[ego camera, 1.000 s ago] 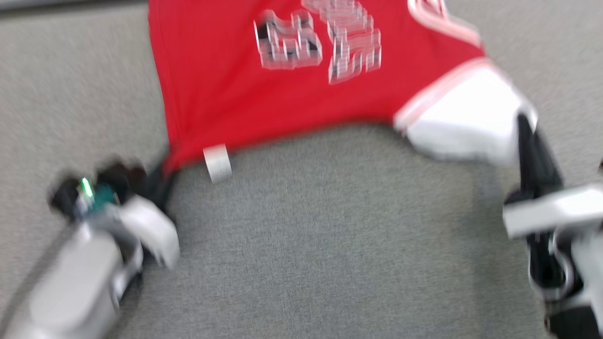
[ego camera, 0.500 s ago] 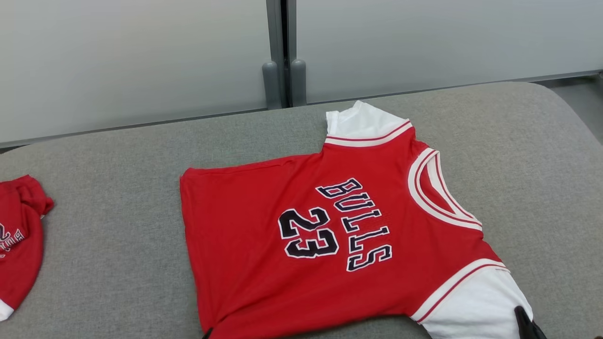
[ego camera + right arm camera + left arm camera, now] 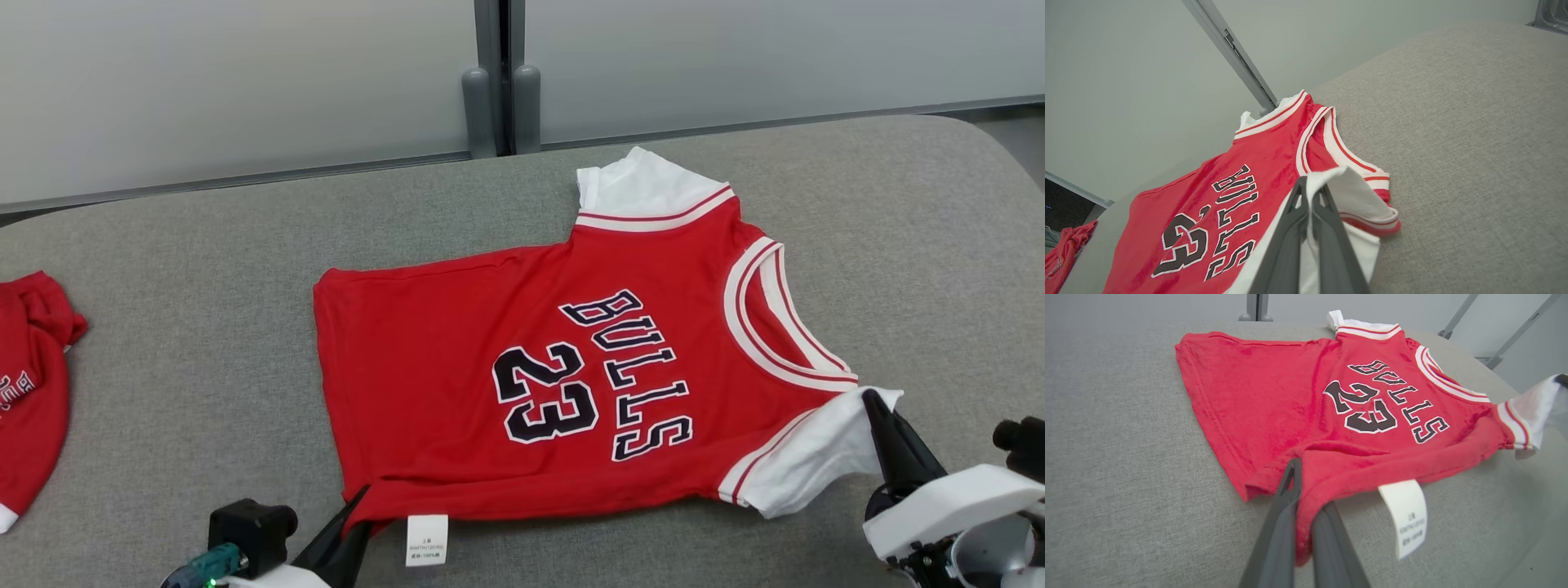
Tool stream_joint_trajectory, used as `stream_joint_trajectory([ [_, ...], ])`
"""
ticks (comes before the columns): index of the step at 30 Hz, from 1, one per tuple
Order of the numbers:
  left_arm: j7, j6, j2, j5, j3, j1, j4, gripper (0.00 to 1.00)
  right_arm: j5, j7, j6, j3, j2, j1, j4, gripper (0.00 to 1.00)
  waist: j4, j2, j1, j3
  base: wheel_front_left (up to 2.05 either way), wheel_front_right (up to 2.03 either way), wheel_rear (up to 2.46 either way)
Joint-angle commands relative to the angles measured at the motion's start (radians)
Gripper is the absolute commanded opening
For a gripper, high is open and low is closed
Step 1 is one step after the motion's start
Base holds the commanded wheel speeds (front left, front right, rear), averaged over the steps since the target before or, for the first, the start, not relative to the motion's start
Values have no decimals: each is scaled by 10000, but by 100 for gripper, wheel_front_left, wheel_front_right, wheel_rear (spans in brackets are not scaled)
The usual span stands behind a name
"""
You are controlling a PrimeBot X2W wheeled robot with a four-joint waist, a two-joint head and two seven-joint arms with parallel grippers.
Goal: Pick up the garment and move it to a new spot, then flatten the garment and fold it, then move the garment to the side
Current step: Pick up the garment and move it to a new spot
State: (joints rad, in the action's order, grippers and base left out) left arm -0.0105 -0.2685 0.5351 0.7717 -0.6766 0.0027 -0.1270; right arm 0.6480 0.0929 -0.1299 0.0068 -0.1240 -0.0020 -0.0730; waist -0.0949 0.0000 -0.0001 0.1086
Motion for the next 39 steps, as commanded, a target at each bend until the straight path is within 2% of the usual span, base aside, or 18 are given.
stream_joint_trajectory([
  [1,49,55,68,120,78,-201,-37,0,-89,84,-15,-13,-89,-153,-56,0,46,0,1,68,0,0,0],
  [7,971,511,142,655,141,-1033,271,0,-274,748,-15,190,-368,-1729,-1061,0,143,0,1,483,0,0,0],
  [14,1830,954,133,634,-48,-2220,899,0,-463,1207,-15,493,-690,-3567,-2338,0,301,0,1,1036,0,0,0],
  [15,1975,1000,159,656,-66,-2369,1020,24,-496,1230,-16,634,-725,-3797,-2471,24,322,0,1,1107,0,0,0],
  [16,2091,1018,181,667,-44,-2527,1130,58,-626,1193,-16,788,-842,-4036,-2611,70,338,0,1,1193,0,0,0],
  [17,2220,1047,189,704,-41,-2664,1268,100,-665,1211,-15,950,-913,-4245,-2789,100,344,0,1,1277,0,0,0],
  [20,2424,1122,178,709,-53,-2952,1607,100,-771,1053,-15,1338,-1072,-4747,-3206,100,375,0,1,1475,0,0,0],
  [23,2139,989,165,806,262,-3065,1842,100,-678,650,-15,1482,-1252,-4917,-3378,100,422,0,1,1526,0,0,0],
  [28,1711,797,188,968,537,-2582,1734,100,-753,36,-15,1539,-1920,-4250,-2986,100,392,0,1,1473,0,0,0],
  [29,1711,797,188,968,537,-2582,1734,100,-753,36,-15,1539,-1920,-4250,-2986,100,392,0,1,1473,0,0,0],
  [30,1594,744,153,1121,582,-2296,1491,100,-961,93,-15,1611,-2304,-3869,-2745,100,335,0,1,1485,0,0,0],
  [32,1567,690,151,1250,567,-1976,1314,100,-1223,292,-15,1668,-2639,-3458,-2563,100,279,0,1,1522,0,0,0],
  [39,1537,574,61,1372,487,-1544,1030,100,-1287,1198,-15,1814,-2953,-2649,-2219,100,259,0,1,1729,0,0,0],
])
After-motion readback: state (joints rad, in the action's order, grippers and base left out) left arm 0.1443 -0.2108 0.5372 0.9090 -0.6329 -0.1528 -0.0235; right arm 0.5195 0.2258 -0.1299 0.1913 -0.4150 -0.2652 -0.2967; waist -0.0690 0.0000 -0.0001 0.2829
